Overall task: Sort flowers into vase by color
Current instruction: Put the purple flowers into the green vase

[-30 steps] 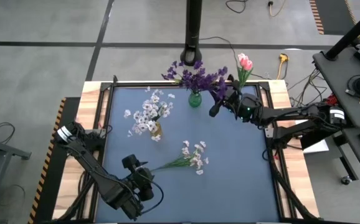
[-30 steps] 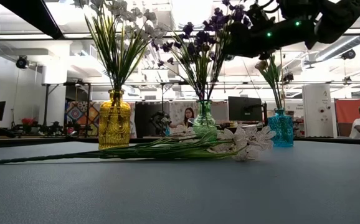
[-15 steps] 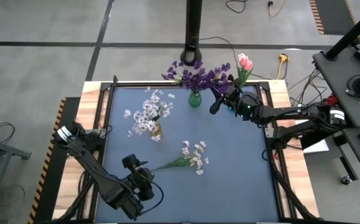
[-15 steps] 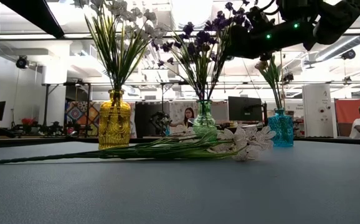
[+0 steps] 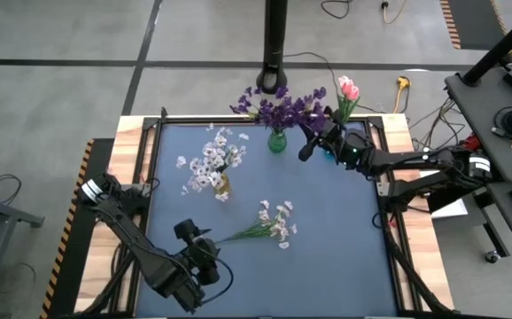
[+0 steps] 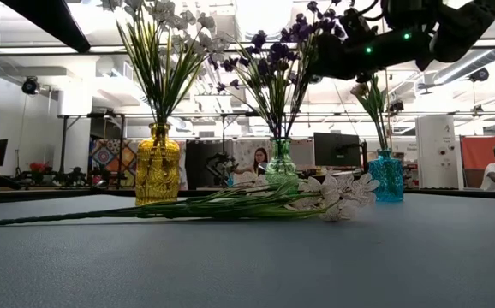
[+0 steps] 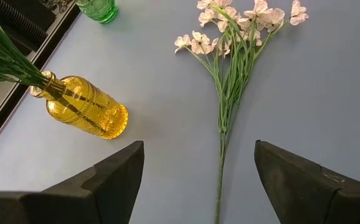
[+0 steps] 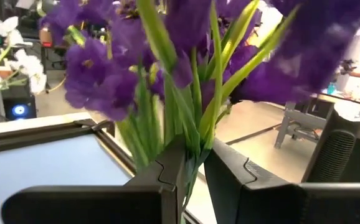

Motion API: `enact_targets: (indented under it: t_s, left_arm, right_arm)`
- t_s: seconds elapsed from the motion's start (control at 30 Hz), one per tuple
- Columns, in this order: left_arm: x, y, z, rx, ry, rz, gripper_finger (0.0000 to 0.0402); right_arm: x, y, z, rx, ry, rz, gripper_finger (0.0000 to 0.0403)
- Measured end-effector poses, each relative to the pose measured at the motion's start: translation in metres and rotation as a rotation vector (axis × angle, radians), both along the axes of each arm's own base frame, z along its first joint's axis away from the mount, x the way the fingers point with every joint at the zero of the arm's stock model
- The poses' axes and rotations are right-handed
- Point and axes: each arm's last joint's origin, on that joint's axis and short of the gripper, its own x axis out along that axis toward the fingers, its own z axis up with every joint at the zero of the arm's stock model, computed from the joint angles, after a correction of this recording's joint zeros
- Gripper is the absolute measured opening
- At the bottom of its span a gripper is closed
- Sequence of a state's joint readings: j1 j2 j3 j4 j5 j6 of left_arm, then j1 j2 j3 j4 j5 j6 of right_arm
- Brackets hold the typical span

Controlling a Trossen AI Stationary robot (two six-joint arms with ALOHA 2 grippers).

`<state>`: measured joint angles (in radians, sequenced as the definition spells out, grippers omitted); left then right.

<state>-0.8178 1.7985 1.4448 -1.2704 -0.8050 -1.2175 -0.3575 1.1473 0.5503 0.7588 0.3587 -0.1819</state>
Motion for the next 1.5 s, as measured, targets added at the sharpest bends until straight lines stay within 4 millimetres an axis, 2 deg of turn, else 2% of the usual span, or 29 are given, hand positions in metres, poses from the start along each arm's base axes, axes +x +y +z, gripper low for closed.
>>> enact_targets:
  t_s: [0.23, 0.6, 1.23, 1.37, 1.5]
  left_arm:
    - [0.001, 0.001, 0.0, 0.001, 0.001, 0.003, 0.0286]
    - [0.002, 0.001, 0.0, 0.0, 0.0, 0.004, 0.0286]
    - [0.002, 0.0, 0.0, -0.011, -0.01, 0.004, 0.0286]
    - [0.002, 0.0, 0.0, -0.012, -0.011, 0.004, 0.0286]
    - [0.002, 0.0, 0.0, -0.011, -0.011, 0.004, 0.0286]
  right_arm:
    - [0.007, -0.005, 0.01, 0.0, 0.0, -0.005, 0.0047]
    - [0.033, -0.015, 0.0, 0.04, 0.09, -0.016, 0.0047]
    - [0.033, -0.016, -0.01, 0.095, 0.176, -0.019, 0.0049]
    - [0.033, -0.015, -0.01, 0.107, 0.178, -0.019, 0.0074]
    - [0.032, -0.016, -0.013, 0.123, 0.196, -0.033, 0.0124]
